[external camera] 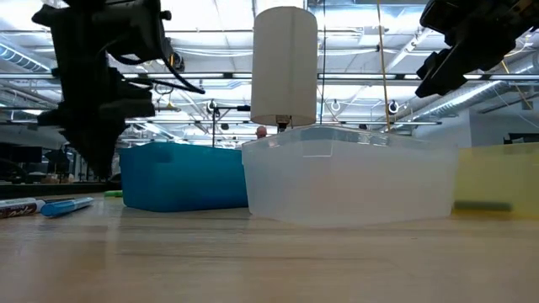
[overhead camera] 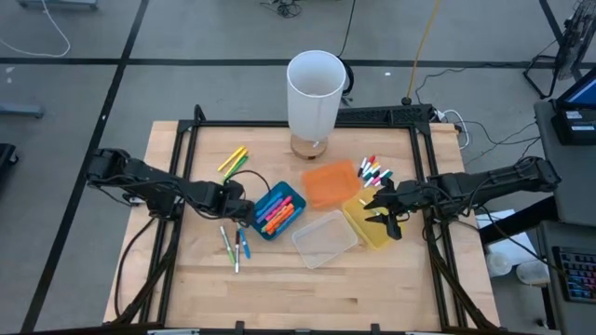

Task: Pick & Place Markers
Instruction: Adjust the bins on the table

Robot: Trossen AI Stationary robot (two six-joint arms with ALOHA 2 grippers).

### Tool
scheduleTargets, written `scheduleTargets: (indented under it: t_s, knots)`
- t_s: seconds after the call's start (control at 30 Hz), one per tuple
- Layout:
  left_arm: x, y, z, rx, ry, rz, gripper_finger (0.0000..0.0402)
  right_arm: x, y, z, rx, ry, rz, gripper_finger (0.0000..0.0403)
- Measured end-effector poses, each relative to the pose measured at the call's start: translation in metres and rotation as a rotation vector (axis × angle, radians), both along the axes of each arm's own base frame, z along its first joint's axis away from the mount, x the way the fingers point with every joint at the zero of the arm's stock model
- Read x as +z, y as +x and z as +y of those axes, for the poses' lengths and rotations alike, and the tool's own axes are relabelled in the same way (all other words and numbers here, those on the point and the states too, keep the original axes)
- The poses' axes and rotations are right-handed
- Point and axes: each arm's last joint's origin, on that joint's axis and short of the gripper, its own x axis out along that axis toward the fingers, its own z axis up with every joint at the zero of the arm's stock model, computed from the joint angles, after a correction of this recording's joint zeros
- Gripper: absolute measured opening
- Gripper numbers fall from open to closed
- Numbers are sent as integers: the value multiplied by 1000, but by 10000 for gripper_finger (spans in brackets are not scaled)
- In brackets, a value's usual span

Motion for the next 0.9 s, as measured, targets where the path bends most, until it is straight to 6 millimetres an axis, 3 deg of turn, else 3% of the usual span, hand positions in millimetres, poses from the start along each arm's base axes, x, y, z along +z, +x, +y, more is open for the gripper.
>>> scheduleTargets:
  t_s: [0.17, 0.43, 0.57, 0.8, 0.9]
  knots:
    - [-4, 10, 0, -53, 41, -124, 4, 0, 0, 0, -2, 2, 0, 160]
    - [2, 33, -12, -186, -175, -388, 24, 0, 0, 0, -4, 6, 2, 160]
    - [7, 40, -20, -246, -198, -480, 25, -1, -1, -1, -16, -11, 16, 160]
    - [4, 34, -23, -268, -155, -411, 25, 2, -13, -10, -201, -237, 185, 160]
    - [0, 27, -20, -214, -108, -332, 17, 8, -10, -14, -265, -362, 146, 160]
